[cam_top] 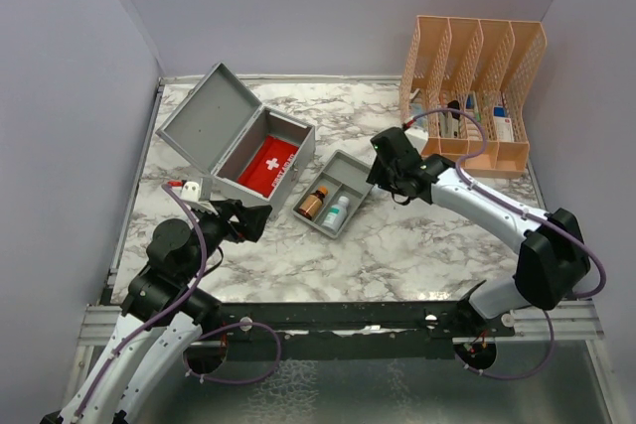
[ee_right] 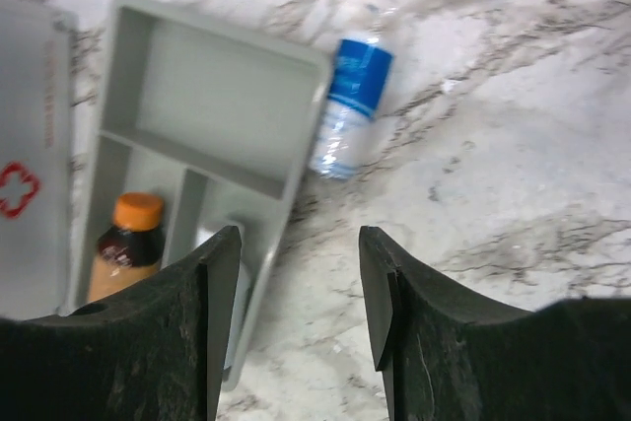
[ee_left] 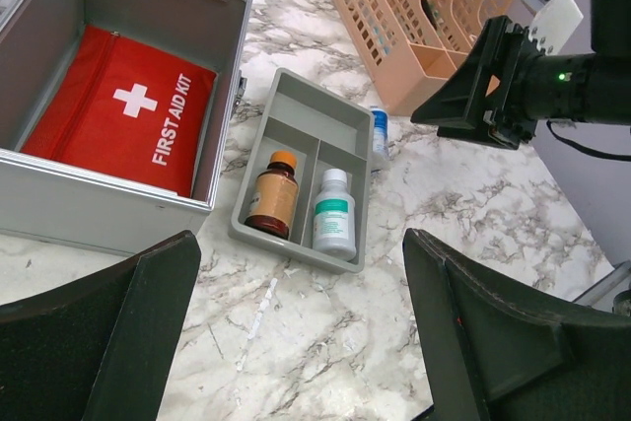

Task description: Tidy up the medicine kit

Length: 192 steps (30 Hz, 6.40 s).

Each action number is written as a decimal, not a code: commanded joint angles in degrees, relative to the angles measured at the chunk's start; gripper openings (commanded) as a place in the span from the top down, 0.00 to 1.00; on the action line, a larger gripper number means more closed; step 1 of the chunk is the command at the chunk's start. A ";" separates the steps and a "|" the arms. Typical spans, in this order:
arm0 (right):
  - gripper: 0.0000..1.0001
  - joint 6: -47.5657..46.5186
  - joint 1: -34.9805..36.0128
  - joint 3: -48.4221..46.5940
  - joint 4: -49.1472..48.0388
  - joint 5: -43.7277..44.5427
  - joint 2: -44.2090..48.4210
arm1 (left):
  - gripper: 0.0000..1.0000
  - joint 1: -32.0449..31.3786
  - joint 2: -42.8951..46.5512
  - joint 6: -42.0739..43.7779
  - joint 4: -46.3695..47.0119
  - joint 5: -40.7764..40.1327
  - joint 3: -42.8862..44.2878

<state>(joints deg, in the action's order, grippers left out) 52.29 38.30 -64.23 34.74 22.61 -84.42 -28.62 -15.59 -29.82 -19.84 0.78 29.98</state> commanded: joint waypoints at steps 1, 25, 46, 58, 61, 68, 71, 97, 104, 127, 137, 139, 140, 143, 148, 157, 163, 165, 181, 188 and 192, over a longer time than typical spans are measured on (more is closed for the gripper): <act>0.49 0.19 -3.63 3.11 0.43 3.80 -0.23 | 0.12 -0.12 -0.23 0.38 0.24 -0.78 0.43; 0.64 -9.67 -8.18 7.71 -16.91 -4.75 -8.76 | 0.12 -0.12 0.22 0.12 -0.06 -1.51 0.32; 0.61 -9.02 -10.42 9.92 -19.50 -10.25 -13.74 | 0.12 -0.12 -0.62 0.11 0.00 -1.14 0.31; 0.83 -14.86 -11.08 10.64 -19.09 -8.69 -6.12 | 0.12 -0.12 -0.84 0.19 0.21 -1.29 0.33; 0.83 -21.08 -11.06 10.29 -20.38 -9.90 -3.55 | 0.12 -0.07 -0.92 0.15 0.32 -1.01 0.25; 0.81 -40.98 -10.98 8.72 -29.09 -27.04 -1.61 | 0.12 -0.12 -1.68 0.37 0.78 -0.21 0.09; 0.81 -48.02 -10.97 7.16 -31.66 -32.53 -1.66 | 0.12 -0.11 -2.02 0.38 0.85 0.05 0.25; 0.77 -76.49 -8.47 -9.40 -15.18 -35.02 -20.49 | 0.12 -0.10 -5.81 0.51 1.62 3.19 0.58; 0.56 -74.31 -7.92 -10.96 -14.58 -34.24 -20.97 | 0.12 -0.12 -8.49 2.73 2.35 7.44 1.52; 0.58 -29.04 -7.03 1.80 -16.40 -23.63 -0.70 | 0.28 -2.20 -28.35 6.68 3.67 12.90 11.67; 0.62 -13.28 -7.02 14.09 -10.29 -14.89 8.26 | 0.47 -14.30 -45.08 10.04 3.57 1.69 20.68; 0.64 -11.62 -7.03 15.25 -8.70 -13.62 9.20 | 0.47 -16.14 -48.17 9.83 3.18 -0.49 22.41; 0.65 -10.59 -7.02 15.96 -8.12 -13.27 9.79 | 0.48 -16.99 -49.79 9.75 3.13 -1.33 23.15; 0.66 -8.02 -7.02 18.30 -6.93 -13.57 11.78 | 0.50 -18.99 -55.17 9.39 2.70 -3.67 25.96; 0.67 -5.83 -7.02 21.86 -7.00 -15.32 15.33 | 0.55 -19.54 -64.15 7.94 -0.67 -9.68 31.76; 0.69 -4.93 -7.02 25.59 -8.32 -15.61 20.27 | 0.70 -19.33 -75.78 9.20 -3.28 -8.23 36.51; 0.69 -4.46 -7.02 27.16 -9.19 -16.74 21.97 | 0.71 -18.84 -81.04 9.41 -4.69 -8.78 38.20; 0.69 -4.18 -7.02 27.79 -9.26 -16.85 22.50 | 0.71 -18.63 -83.78 9.78 -4.69 -8.84 38.97; 0.69 -3.86 -7.02 30.98 -9.32 -16.70 25.18 | 0.76 -17.58 -86.71 11.10 -4.58 -10.09 40.56; 0.69 -3.87 -7.02 31.71 -11.21 -17.85 23.08 | 0.76 -16.95 -90.10 13.49 -5.29 -8.08 43.01; 0.69 -3.81 -7.04 31.86 -11.19 -18.04 23.11 | 0.76 -16.74 -91.28 14.32 -5.33 -8.29 43.36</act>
<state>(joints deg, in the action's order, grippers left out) 47.99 31.07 -32.93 25.45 5.45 -61.28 -45.69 -105.51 -17.37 -24.60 -8.14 71.81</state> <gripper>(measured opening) 0.314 0.239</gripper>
